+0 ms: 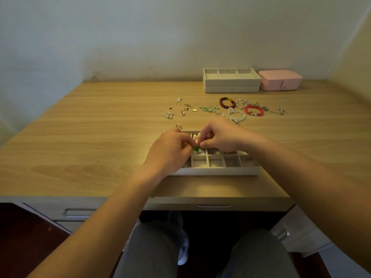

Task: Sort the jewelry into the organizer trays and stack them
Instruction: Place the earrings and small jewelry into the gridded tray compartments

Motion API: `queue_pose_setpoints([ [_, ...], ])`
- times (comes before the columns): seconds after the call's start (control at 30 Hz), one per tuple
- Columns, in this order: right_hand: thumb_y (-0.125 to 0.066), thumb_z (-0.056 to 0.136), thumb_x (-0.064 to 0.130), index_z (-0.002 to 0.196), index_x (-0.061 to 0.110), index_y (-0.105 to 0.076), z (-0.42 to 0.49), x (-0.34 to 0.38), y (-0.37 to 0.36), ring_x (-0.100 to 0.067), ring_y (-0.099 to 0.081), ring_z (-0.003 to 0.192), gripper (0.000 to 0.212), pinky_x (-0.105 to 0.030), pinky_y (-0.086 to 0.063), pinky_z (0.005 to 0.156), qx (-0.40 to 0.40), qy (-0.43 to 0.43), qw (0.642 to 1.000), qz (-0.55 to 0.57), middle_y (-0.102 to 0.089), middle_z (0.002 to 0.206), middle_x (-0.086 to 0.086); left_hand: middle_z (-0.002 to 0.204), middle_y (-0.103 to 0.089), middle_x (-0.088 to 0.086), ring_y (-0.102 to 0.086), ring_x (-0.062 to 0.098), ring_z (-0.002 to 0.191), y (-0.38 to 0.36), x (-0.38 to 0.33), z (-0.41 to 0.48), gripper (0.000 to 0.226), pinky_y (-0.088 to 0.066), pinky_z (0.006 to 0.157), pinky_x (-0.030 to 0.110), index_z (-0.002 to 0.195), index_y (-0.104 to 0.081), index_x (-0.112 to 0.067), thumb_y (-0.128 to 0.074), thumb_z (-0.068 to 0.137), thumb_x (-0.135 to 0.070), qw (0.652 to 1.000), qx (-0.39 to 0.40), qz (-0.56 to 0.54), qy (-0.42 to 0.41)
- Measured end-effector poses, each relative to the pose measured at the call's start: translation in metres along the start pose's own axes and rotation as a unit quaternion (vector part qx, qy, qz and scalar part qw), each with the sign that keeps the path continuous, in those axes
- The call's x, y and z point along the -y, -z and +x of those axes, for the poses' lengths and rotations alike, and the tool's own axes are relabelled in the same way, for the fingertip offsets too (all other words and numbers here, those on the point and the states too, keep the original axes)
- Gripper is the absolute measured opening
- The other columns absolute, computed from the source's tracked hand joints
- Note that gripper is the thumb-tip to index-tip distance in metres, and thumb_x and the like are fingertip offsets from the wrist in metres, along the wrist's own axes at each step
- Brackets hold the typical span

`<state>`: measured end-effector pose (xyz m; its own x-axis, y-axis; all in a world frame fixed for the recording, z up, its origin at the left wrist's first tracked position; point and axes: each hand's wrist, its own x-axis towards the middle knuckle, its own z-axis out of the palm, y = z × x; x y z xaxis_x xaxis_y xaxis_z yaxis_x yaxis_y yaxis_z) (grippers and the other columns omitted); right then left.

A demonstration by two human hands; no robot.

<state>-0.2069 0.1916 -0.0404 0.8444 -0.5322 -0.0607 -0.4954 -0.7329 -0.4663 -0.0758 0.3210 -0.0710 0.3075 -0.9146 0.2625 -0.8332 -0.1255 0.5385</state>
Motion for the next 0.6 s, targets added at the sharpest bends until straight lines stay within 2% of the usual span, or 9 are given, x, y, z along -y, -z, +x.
queue_pose_setpoints([
  [0.07,-0.075,0.092,0.025,0.102,0.025,-0.081,0.001,-0.001,0.0,-0.005,-0.06,0.085,0.012,-0.03,-0.053,0.079,-0.005,-0.006,1.0,-0.002,-0.071,0.093,0.01,0.095,-0.06,-0.006,-0.057,0.019,0.094,0.0,0.001,0.002,0.024,-0.049,0.084,0.038,0.095,-0.078,-0.034,-0.058,0.09,-0.021,1.0,0.001,-0.001,0.002],
  [0.17,-0.078,0.089,0.026,0.097,0.026,-0.081,0.001,-0.002,-0.001,-0.003,-0.059,0.079,0.008,-0.025,-0.048,0.069,-0.025,-0.012,1.0,-0.006,-0.068,0.085,0.014,0.091,-0.063,-0.004,-0.06,0.017,0.088,0.001,0.0,0.006,0.021,-0.051,0.081,0.036,0.092,-0.078,-0.033,-0.061,0.086,-0.022,1.0,0.005,-0.004,0.005],
  [0.23,-0.079,0.088,0.024,0.095,0.025,-0.081,0.002,-0.002,-0.002,-0.002,-0.059,0.076,0.007,-0.022,-0.047,0.065,-0.041,-0.014,0.999,-0.003,-0.068,0.081,0.014,0.083,-0.064,-0.007,-0.061,0.016,0.081,0.003,-0.002,0.011,0.02,-0.051,0.073,0.033,0.092,-0.079,-0.032,-0.064,0.085,-0.021,1.0,0.024,0.009,0.006],
  [0.33,-0.08,0.087,0.023,0.095,0.021,-0.082,0.002,-0.004,-0.003,-0.002,-0.061,0.076,0.008,-0.023,-0.053,0.07,-0.051,-0.02,0.998,0.006,-0.071,0.083,0.011,0.072,-0.06,-0.013,-0.058,0.015,0.072,0.007,-0.004,0.021,0.016,-0.042,0.061,0.027,0.091,-0.08,-0.032,-0.069,0.084,-0.022,0.997,0.072,0.035,0.017],
  [0.4,-0.08,0.087,0.023,0.094,0.02,-0.082,0.003,-0.004,-0.003,-0.004,-0.063,0.078,0.008,-0.03,-0.057,0.077,-0.054,-0.025,0.998,0.007,-0.073,0.084,0.009,0.07,-0.058,-0.015,-0.057,0.015,0.073,0.009,-0.005,0.027,0.015,-0.039,0.062,0.026,0.092,-0.08,-0.033,-0.07,0.083,-0.025,0.993,0.098,0.059,0.019],
  [0.6,-0.082,0.084,0.027,0.086,0.023,-0.081,0.004,-0.005,-0.005,-0.008,-0.066,0.08,0.004,-0.038,-0.059,0.082,-0.068,-0.042,0.997,0.01,-0.073,0.081,0.008,0.084,-0.067,-0.007,-0.063,0.019,0.086,0.011,-0.013,0.04,0.018,-0.055,0.075,0.031,0.094,-0.08,-0.034,-0.072,0.078,-0.028,0.98,0.155,0.12,0.033],
])
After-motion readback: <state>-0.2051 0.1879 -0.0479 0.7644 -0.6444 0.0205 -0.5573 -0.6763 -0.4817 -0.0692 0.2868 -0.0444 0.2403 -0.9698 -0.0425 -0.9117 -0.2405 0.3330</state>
